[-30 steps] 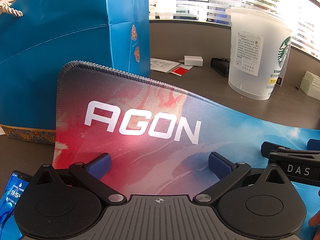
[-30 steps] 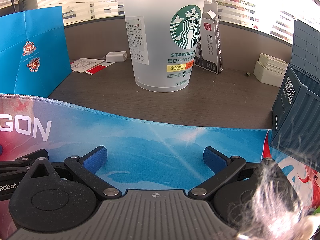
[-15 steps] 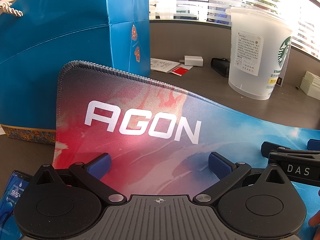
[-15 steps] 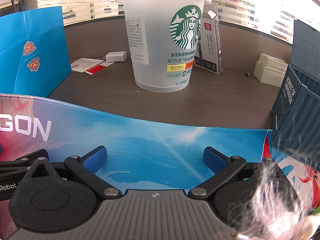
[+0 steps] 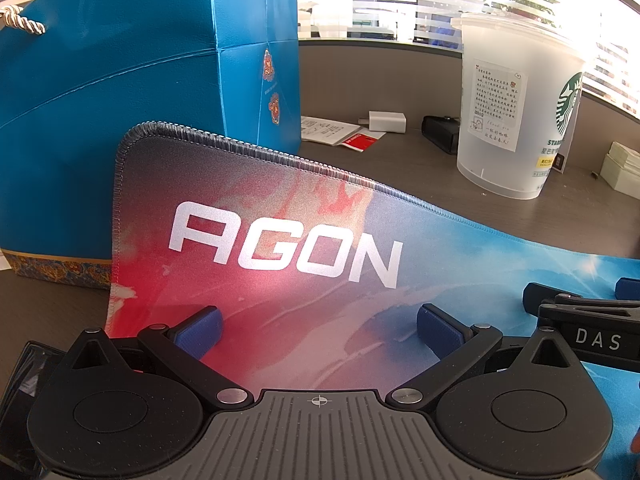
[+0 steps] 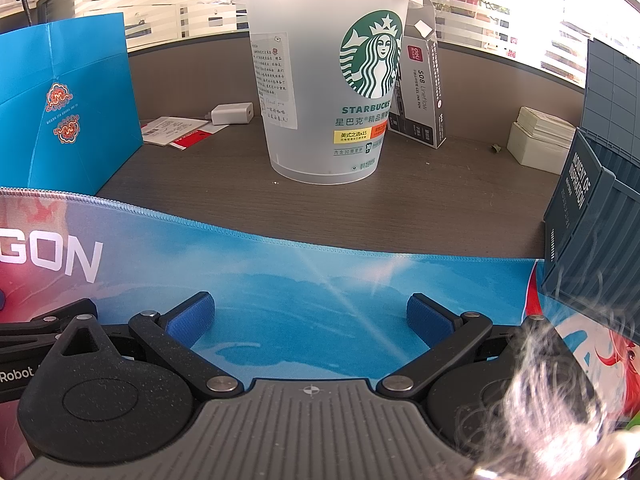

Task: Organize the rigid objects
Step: 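Move the right tool toward the toiletries on the mouse pad, then grasp the clear glass bottle with the right gripper and lift it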

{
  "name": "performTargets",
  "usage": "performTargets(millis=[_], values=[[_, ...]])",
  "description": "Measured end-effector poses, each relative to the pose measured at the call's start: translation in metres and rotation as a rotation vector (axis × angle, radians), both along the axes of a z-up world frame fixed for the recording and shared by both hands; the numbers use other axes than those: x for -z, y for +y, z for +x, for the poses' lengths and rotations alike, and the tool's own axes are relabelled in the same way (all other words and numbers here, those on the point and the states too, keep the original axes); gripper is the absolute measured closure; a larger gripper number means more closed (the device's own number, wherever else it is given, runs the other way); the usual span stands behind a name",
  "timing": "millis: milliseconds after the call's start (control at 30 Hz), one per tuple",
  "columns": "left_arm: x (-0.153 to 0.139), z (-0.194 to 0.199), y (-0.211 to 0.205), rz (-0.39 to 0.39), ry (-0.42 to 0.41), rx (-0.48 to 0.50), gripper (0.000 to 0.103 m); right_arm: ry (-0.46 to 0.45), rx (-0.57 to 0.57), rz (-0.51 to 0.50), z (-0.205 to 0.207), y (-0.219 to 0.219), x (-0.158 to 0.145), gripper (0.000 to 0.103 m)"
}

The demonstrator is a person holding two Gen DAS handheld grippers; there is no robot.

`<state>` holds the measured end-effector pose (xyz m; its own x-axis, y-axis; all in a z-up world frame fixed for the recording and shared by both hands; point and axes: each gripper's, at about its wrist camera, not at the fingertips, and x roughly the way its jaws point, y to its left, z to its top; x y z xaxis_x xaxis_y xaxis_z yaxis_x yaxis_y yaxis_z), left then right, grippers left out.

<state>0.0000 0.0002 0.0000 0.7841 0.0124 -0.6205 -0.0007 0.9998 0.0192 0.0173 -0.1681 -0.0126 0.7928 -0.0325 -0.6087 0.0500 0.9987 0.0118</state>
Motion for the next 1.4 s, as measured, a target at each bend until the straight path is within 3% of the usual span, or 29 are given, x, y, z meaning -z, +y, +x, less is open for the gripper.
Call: performTargets(millis=[233, 400, 533, 700, 800, 867, 1033, 1200, 1300, 1367, 1400], values=[[0.0, 0.0, 0.0, 0.0, 0.0, 0.0, 0.0, 0.035, 0.014, 0.057, -0.011, -0.016, -0.012, 0.0], [0.0, 0.0, 0.0, 0.0, 0.0, 0.0, 0.0, -0.046, -0.046, 0.172, -0.061, -0.048, -0.049, 0.0], [0.0, 0.0, 0.0, 0.0, 0.0, 0.0, 0.0, -0.159, -0.208, 0.205, -0.123, -0.088, -0.078, 0.0], [0.0, 0.0, 0.0, 0.0, 0.0, 0.0, 0.0, -0.209, -0.326, 0.134, -0.184, -0.148, -0.09, 0.0], [0.0, 0.0, 0.0, 0.0, 0.0, 0.0, 0.0, -0.132, -0.35, -0.008, -0.205, -0.176, -0.086, 0.0], [0.0, 0.0, 0.0, 0.0, 0.0, 0.0, 0.0, -0.093, -0.361, -0.049, -0.215, -0.189, -0.083, 0.0], [0.0, 0.0, 0.0, 0.0, 0.0, 0.0, 0.0, -0.031, -0.427, -0.053, -0.227, -0.214, -0.069, 0.0], [0.0, 0.0, 0.0, 0.0, 0.0, 0.0, 0.0, -0.072, -0.525, -0.099, -0.237, -0.228, -0.054, 0.0], [0.0, 0.0, 0.0, 0.0, 0.0, 0.0, 0.0, -0.069, -0.57, -0.147, -0.234, -0.234, -0.048, 0.012], [0.0, 0.0, 0.0, 0.0, 0.0, -0.001, 0.0, -0.054, -0.584, -0.147, -0.228, -0.241, -0.046, 0.042], [0.0, 0.0, 0.0, 0.0, 0.0, -0.001, 0.0, -0.036, -0.599, -0.131, -0.224, -0.245, -0.044, 0.044]])
